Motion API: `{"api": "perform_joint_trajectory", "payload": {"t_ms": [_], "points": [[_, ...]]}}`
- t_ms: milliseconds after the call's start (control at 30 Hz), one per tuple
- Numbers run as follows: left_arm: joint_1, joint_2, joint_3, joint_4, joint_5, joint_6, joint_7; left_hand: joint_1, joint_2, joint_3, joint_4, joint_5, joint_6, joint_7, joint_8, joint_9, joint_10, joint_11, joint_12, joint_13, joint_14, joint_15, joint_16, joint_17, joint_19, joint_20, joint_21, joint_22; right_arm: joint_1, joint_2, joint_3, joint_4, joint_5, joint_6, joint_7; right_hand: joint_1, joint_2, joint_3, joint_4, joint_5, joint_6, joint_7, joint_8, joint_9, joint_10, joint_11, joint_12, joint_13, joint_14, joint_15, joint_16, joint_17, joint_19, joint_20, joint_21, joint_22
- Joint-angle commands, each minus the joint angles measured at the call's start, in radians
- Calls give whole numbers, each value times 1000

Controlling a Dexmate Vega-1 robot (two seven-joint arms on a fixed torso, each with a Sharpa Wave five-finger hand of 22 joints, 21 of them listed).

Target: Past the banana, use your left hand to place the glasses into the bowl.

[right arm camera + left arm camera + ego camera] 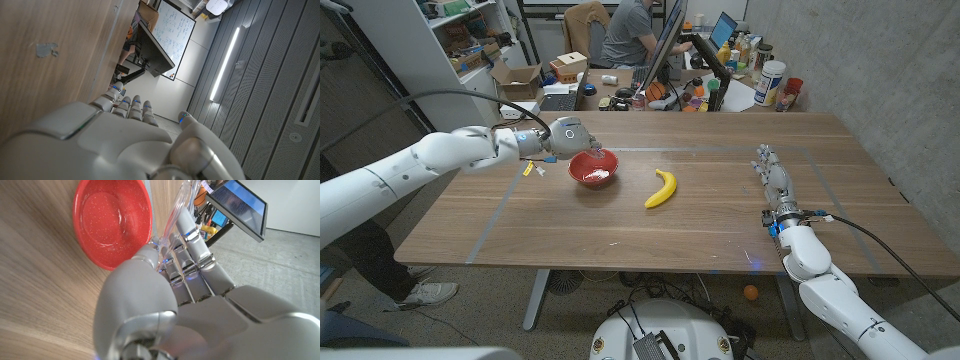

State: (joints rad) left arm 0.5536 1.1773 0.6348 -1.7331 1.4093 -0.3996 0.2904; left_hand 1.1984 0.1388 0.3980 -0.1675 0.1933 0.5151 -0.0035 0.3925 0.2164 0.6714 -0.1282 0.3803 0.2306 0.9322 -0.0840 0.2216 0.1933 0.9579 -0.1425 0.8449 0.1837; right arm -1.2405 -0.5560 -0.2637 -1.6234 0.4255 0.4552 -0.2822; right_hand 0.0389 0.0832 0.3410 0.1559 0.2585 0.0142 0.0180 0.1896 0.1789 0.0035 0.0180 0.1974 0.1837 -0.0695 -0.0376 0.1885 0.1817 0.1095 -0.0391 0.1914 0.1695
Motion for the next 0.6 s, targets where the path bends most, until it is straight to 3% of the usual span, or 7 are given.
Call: {"api": "perform_joint_trajectory", "payload": {"t_ms": [33,600], "points": [[-36,-5,38,53,46,21,15,-2,10,47,38,5,37,25,-3,4,4,-10,-4,6,58,-156,-1,3,-6,-35,7,2,6,1,-3,1,-3,-10,0,2,49,6,-3,7,2,8,-2,2,4,5,-4,5,2,-7,-2,-1,-3,-64,2,3],[-137,-63,161,173,168,17,109,-9,6,48,37,5,46,18,-5,5,10,-14,-5,10,54,-156,-4,3,-13,-35,8,1,19,-1,-8,6,-5,-28,-4,1,49,6,-3,7,2,8,-2,2,4,4,-4,5,2,-7,-2,-1,-4,-64,2,3]]}}
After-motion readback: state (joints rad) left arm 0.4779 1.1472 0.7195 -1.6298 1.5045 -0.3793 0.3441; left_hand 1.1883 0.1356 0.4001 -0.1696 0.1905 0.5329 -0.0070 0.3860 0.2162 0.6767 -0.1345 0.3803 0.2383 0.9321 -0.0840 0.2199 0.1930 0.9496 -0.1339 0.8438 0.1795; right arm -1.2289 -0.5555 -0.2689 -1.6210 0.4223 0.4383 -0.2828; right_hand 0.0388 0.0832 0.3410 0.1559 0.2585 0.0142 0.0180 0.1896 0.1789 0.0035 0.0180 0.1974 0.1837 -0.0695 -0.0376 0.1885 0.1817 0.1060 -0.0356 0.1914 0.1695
